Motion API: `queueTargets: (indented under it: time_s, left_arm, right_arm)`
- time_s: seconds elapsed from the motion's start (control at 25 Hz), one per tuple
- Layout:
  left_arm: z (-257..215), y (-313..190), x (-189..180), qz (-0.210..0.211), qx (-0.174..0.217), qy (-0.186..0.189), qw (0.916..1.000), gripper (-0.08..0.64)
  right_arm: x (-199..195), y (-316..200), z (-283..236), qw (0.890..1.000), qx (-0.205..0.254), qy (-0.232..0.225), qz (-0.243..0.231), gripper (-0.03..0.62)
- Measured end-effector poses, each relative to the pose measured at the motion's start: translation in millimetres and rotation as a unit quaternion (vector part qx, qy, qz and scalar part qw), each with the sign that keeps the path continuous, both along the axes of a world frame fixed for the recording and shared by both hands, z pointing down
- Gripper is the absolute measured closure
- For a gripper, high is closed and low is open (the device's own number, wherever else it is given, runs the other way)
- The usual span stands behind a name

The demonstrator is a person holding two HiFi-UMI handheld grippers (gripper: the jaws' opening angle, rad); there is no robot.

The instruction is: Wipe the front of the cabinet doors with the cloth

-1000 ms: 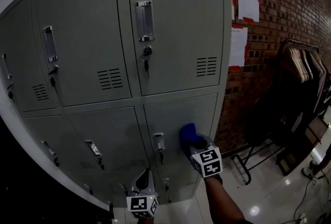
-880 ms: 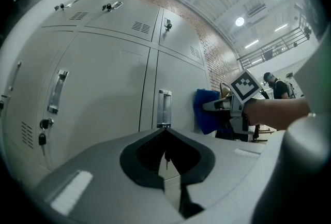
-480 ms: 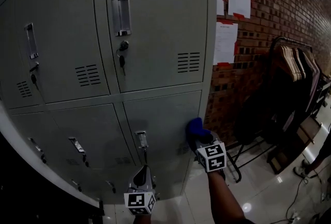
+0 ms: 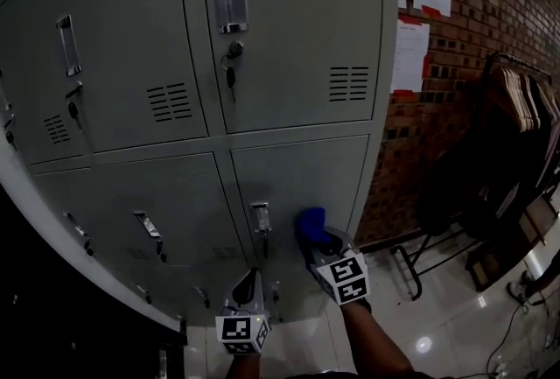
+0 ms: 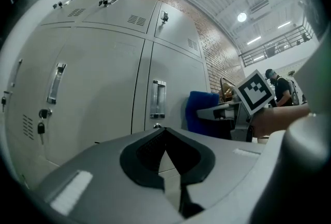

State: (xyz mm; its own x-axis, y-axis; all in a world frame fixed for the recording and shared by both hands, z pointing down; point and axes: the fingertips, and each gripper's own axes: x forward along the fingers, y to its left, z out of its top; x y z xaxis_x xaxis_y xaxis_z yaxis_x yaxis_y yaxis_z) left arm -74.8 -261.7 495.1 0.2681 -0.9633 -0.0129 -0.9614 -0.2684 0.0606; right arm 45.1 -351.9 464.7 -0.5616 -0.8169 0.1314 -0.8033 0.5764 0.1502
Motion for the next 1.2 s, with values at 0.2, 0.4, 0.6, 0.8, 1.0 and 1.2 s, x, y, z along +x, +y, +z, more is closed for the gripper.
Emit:
queueTargets:
  time_s: [0.2,0.4,0.6,0.8,1.0,1.2]
  left_arm:
    - [-6,12,-29,-0.021,0.000,-0.003,0.9998,0.545]
    - [0,22,-60,-0.039,-0.003,0.000,0.9992,0.545]
    - [2,24,-72,-0.044,-0.007,-0.006,0.9990,0.545]
    - [13,23,-68,-0.033,-0.030,-0.016,0.9989,0.545]
    - [11,22,-58,-0.027,-0.030,-0.015,0.9991,0.544]
    - [13,17,-41,-0.012,-0.028,-0.007,0.9995,0.544]
  right_arm:
    - [-67,6,25,0.999,-0.021,0.012,-0.039,0.534]
    - [-95,-2,27,0.999,-0.023,0.025,-0.027,0.534]
    - [-95,-4,27,0.999,-0.024,0.020,-0.020,0.534]
    - [-88,-4,28,0.999,-0.026,0.027,-0.019,0.534]
    - [-59,-10,30,0.999,-0.028,0.031,0.005,0.534]
    - [-27,-16,31,0.998,-0.016,0.042,0.034,0.532]
